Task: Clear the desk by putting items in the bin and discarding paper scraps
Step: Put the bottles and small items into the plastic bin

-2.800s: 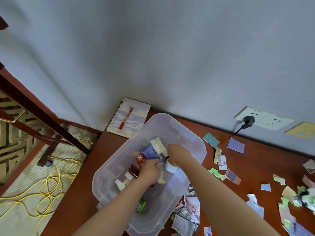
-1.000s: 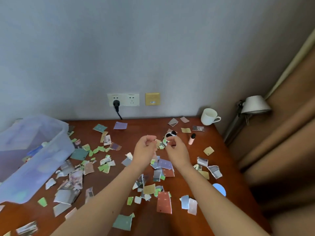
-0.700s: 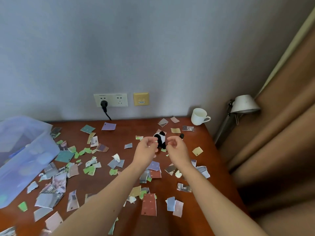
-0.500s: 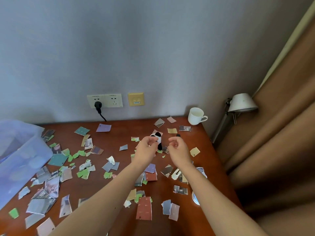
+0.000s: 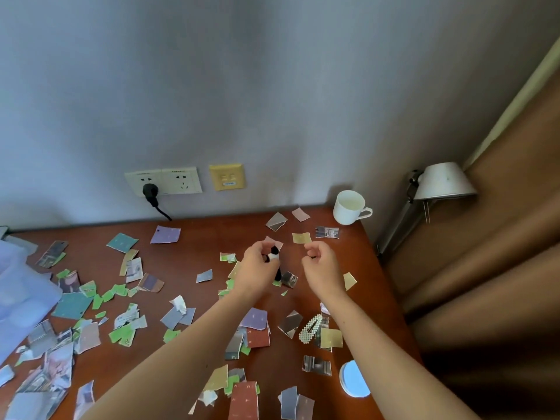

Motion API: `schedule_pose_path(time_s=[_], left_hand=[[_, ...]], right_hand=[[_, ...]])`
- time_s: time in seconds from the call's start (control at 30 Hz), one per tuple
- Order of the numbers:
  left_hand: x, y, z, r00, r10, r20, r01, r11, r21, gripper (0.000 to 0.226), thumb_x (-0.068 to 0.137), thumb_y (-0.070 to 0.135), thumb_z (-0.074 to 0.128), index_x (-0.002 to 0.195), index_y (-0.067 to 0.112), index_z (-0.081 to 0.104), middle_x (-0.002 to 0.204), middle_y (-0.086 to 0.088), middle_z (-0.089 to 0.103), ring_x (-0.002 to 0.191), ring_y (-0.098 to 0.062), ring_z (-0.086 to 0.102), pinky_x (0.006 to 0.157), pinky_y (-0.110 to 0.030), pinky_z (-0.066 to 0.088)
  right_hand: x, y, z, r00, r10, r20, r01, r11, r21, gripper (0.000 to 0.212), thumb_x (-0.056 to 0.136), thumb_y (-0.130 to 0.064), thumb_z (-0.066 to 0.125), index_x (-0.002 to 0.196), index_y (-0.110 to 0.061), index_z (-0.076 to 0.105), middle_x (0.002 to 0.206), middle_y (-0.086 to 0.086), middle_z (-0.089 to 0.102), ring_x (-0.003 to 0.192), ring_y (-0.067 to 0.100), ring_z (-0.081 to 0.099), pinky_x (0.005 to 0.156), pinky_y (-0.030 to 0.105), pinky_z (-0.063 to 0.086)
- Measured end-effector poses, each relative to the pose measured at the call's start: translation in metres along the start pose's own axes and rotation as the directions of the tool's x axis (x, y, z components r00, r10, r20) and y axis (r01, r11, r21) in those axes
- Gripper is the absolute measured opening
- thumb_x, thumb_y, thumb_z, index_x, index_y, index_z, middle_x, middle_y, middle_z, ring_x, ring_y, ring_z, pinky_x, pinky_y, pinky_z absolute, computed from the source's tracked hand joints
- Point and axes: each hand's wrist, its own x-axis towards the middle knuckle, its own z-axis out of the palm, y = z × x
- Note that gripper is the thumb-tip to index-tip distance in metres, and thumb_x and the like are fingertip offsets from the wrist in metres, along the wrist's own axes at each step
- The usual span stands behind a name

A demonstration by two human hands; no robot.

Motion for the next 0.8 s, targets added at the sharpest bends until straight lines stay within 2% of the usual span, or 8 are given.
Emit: schedule_pose_path(time_s=[0.1,0.2,0.27,0.37,0.5,0.63,0.8], left_hand=[[0.019,-0.004,0.007,1.000,-0.002,0.013,0.001,0.997,0.076,0.048,0.086,0.012,0.057,0.133,0.018,0.050,0.134,-0.002,0.052,0.115,-0.018,0.053,0.094,-0.037,0.050],[0.034,-0.009,0.014,1.000,-0.005,0.019,0.002,0.986,0.169,0.055,0.084,0.011,0.060,0.137,0.020,0.048,0.140,-0.003,0.045,0.126,-0.023,0.046,0.102,-0.043,0.045],[0.042,-0.012,0.019,0.999,0.007,0.038,-0.015,0.972,0.235,0.057,0.084,0.012,0.061,0.138,0.020,0.046,0.143,-0.004,0.043,0.130,-0.024,0.042,0.107,-0.044,0.041],[0.052,-0.017,0.025,0.997,-0.001,0.072,-0.019,0.960,0.279,0.060,0.084,0.016,0.062,0.141,0.022,0.042,0.147,-0.003,0.040,0.133,-0.026,0.040,0.107,-0.046,0.041],[0.062,-0.022,0.033,0.995,-0.003,0.096,-0.029,0.942,0.335,0.064,0.083,0.013,0.061,0.143,0.021,0.039,0.149,-0.003,0.038,0.137,-0.026,0.036,0.113,-0.049,0.032],[0.067,-0.029,0.038,0.988,-0.022,0.152,-0.042,0.913,0.406,0.066,0.084,0.011,0.061,0.145,0.018,0.037,0.146,-0.005,0.042,0.137,-0.026,0.034,0.114,-0.041,0.029],[0.071,-0.040,0.043,0.980,-0.009,0.197,-0.098,0.846,0.524,0.065,0.086,0.014,0.061,0.146,0.021,0.035,0.152,-0.002,0.035,0.143,-0.026,0.022,0.117,-0.045,0.023]], right_hand=[[0.013,0.006,0.000,0.998,-0.019,-0.059,0.018,1.000,-0.014,0.025,0.089,-0.009,0.055,0.107,-0.027,0.058,0.113,-0.007,0.054,0.101,0.009,0.055,0.074,0.020,0.045],[0.022,0.015,0.001,0.990,-0.035,-0.134,0.030,0.999,-0.042,0.024,0.090,-0.010,0.060,0.108,-0.026,0.060,0.114,-0.009,0.055,0.105,0.008,0.054,0.072,0.013,0.045],[0.029,0.021,0.002,0.986,-0.030,-0.162,0.021,0.998,-0.059,0.024,0.090,-0.012,0.061,0.111,-0.025,0.061,0.118,-0.008,0.056,0.111,0.010,0.052,0.081,0.019,0.049],[0.039,0.027,0.005,0.992,0.004,-0.128,-0.016,0.996,-0.090,0.032,0.088,-0.014,0.064,0.117,-0.025,0.059,0.127,-0.006,0.055,0.119,0.013,0.049,0.092,0.029,0.049],[0.049,0.031,0.008,0.998,0.030,-0.055,-0.037,0.990,-0.138,0.041,0.086,-0.012,0.065,0.124,-0.023,0.055,0.132,-0.004,0.053,0.122,0.016,0.049,0.092,0.028,0.046],[0.058,0.040,0.015,0.998,0.062,0.021,-0.059,0.988,-0.140,0.045,0.087,-0.012,0.065,0.128,-0.025,0.052,0.133,-0.004,0.054,0.123,0.018,0.051,0.094,0.030,0.048],[0.063,0.048,0.022,0.992,0.108,0.068,-0.099,0.988,-0.117,0.042,0.092,-0.012,0.061,0.130,-0.025,0.050,0.134,-0.003,0.056,0.122,0.020,0.054,0.093,0.030,0.050]])
